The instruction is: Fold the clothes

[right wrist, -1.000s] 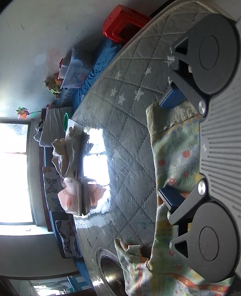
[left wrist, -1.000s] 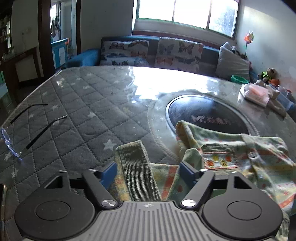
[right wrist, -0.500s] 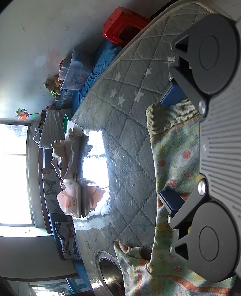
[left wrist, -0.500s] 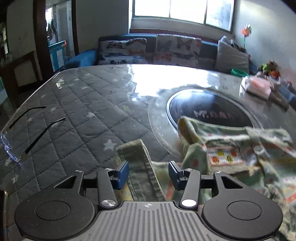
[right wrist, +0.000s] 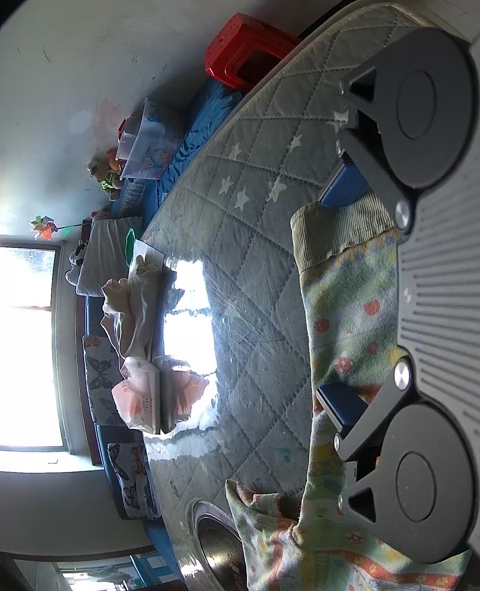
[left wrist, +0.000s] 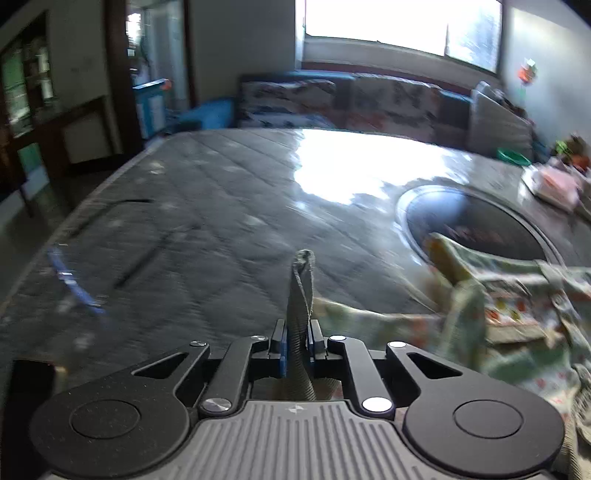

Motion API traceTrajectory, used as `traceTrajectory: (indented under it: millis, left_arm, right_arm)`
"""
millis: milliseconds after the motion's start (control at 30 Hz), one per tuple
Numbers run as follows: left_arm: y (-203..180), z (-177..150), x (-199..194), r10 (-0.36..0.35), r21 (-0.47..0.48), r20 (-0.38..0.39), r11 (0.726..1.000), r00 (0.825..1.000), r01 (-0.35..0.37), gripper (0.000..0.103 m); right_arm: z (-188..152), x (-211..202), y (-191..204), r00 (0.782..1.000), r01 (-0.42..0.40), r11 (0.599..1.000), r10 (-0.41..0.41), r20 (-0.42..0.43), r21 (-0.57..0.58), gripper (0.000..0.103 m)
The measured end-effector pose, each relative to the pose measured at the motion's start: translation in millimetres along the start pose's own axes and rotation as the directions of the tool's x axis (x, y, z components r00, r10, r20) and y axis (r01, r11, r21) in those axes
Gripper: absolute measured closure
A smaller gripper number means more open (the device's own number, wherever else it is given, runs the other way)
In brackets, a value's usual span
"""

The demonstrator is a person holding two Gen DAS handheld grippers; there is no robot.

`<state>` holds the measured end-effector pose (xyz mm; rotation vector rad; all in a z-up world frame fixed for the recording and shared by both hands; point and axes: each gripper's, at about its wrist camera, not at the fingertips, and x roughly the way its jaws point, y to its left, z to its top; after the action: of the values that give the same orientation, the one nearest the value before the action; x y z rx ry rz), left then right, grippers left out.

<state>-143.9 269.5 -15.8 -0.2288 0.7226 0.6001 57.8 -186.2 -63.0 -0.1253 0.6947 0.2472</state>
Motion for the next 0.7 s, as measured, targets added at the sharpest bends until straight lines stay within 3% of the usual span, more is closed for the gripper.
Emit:
traceTrajectory:
  millis: [233, 500, 600, 700]
  left_arm:
    - [38, -2, -12, 0.147, -0.050, 0.025, 0.988, 0.989, -0.145, 0.092]
    - [54, -1, -2, 0.187, -0.036, -0.001, 0.982, 0.982, -0.187, 0.092]
    - [52, 1, 10, 0.200, -0.007, -0.025, 0.980, 0.980, -0.200, 0.087]
    - [53, -1, 18, 0.233, 0.017, -0.048, 0.972, 0.971, -0.233, 0.074]
  right_arm:
    - [0, 0, 0, 1.000, 0.003, 1.000, -0.003, -0.001, -0.003, 0.000]
    - [3, 1, 5, 1.000, -0.001, 1.000, 0.001, -0.003, -0.028, 0.000]
    - [5, 2, 9, 1.000, 0.003, 0.999, -0.003, -0.001, -0.054, 0.000]
    - [7, 1, 11, 1.000, 0.007, 0.997, -0.007, -0.008, -0.072, 0.000]
